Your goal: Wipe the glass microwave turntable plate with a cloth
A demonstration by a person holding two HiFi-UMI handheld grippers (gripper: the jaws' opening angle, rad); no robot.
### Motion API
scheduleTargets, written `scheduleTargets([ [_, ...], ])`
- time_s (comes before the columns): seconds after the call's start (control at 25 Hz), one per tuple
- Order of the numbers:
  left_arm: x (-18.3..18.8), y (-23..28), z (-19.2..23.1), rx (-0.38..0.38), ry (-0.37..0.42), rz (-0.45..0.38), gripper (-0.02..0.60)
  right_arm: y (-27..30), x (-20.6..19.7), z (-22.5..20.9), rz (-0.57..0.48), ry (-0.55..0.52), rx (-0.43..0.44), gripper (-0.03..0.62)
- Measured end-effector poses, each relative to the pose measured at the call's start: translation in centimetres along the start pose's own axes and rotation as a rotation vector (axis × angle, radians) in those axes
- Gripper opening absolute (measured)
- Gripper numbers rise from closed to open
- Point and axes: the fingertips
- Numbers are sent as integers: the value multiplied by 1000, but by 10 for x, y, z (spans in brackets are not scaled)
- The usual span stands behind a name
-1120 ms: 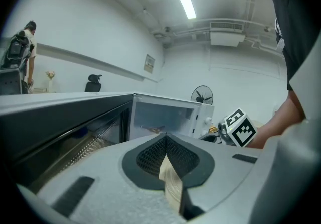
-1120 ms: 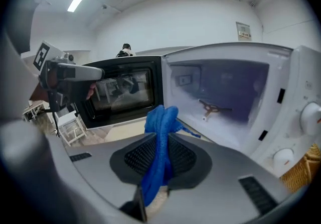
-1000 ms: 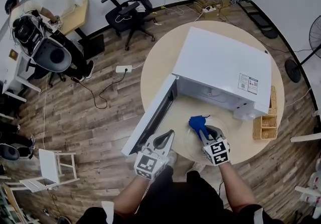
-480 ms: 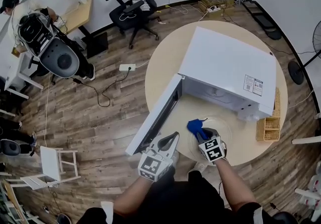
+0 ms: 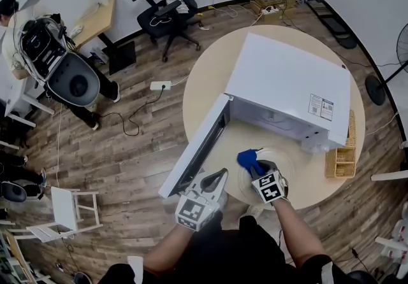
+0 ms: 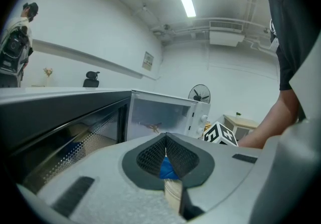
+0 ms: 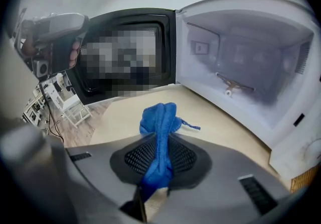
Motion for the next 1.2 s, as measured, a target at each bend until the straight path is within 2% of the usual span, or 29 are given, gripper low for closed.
scheduleTargets([
  [1.2,-5,10,-10,-29,18,31,6,-20,-29,-107,32,144,-279,67],
])
Point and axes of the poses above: the fingertips, and each gripper's own axes: y forward along the fingers, z to its left, x out of its top, and after that the axes turned 15 degrees about z, right-handed
